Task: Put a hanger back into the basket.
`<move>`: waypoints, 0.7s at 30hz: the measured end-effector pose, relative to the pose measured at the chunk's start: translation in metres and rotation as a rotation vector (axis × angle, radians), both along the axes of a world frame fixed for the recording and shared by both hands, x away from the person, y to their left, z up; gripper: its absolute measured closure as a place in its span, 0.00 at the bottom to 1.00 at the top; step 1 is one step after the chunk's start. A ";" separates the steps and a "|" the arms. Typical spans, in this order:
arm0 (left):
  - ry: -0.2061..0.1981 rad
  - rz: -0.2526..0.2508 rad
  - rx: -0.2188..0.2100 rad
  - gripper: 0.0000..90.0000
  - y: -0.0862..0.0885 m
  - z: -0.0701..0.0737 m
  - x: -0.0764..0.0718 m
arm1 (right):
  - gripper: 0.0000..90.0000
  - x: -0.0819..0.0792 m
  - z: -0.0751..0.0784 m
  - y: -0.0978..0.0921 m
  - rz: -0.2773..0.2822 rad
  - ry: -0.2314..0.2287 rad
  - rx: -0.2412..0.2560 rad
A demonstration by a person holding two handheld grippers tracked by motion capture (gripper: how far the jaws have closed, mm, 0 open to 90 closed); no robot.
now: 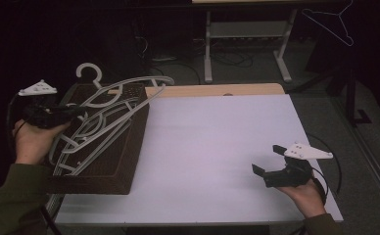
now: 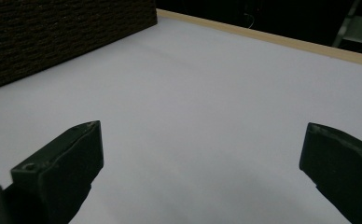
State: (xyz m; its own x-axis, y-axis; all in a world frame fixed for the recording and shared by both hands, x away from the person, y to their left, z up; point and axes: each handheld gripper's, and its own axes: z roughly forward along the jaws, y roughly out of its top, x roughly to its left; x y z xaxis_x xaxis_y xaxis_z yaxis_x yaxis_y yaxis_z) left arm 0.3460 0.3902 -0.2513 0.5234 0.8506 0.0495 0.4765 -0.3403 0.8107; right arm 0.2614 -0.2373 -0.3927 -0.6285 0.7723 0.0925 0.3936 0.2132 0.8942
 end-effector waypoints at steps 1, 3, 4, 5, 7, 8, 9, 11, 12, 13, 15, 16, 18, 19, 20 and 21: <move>0.001 0.013 0.000 0.92 0.008 -0.001 -0.001 | 0.00 0.000 0.000 0.000 0.001 -0.002 -0.001; -0.002 0.038 0.002 0.92 0.020 -0.001 -0.003 | 0.00 0.001 -0.001 0.000 0.000 0.003 -0.003; 0.000 0.049 0.005 0.92 0.025 -0.002 -0.003 | 0.00 0.001 -0.001 0.000 0.000 0.004 -0.004; -0.003 0.064 0.005 0.92 0.031 -0.003 -0.004 | 0.00 0.001 -0.001 0.000 0.000 0.004 -0.005; 0.000 0.079 0.021 0.92 0.040 -0.004 -0.006 | 0.00 0.001 -0.002 0.001 -0.001 0.005 -0.005; 0.001 0.091 0.031 0.92 0.047 -0.006 -0.006 | 0.00 0.001 -0.002 0.001 -0.001 0.005 -0.006; 0.004 0.102 0.034 0.92 0.052 -0.007 -0.007 | 0.00 0.001 -0.002 0.001 0.000 0.004 -0.006; 0.009 0.117 0.038 0.92 0.061 -0.010 -0.008 | 0.00 0.001 -0.002 0.001 -0.002 0.004 -0.006; 0.012 0.124 0.039 0.92 0.065 -0.011 -0.009 | 0.00 0.001 -0.002 0.001 -0.004 0.004 -0.004; 0.014 0.134 0.041 0.92 0.069 -0.013 -0.010 | 0.00 0.001 -0.002 0.000 -0.006 0.006 -0.005; 0.020 0.151 0.044 0.92 0.075 -0.016 -0.010 | 0.00 0.002 -0.002 0.000 -0.006 0.005 -0.005; 0.028 0.152 0.044 0.92 0.077 -0.019 -0.010 | 0.00 0.002 -0.003 0.000 -0.006 0.005 -0.006; 0.040 0.149 0.049 0.92 0.078 -0.023 -0.008 | 0.00 0.002 -0.003 0.000 -0.007 0.008 -0.006; 0.044 0.150 0.052 0.92 0.078 -0.025 -0.007 | 0.00 0.002 -0.003 0.000 -0.007 0.009 -0.006; 0.052 0.150 0.058 0.92 0.077 -0.028 -0.005 | 0.00 0.002 -0.003 0.000 -0.007 0.008 -0.008; 0.058 0.147 0.061 0.92 0.076 -0.030 -0.004 | 0.00 0.002 -0.003 0.000 -0.006 0.006 -0.009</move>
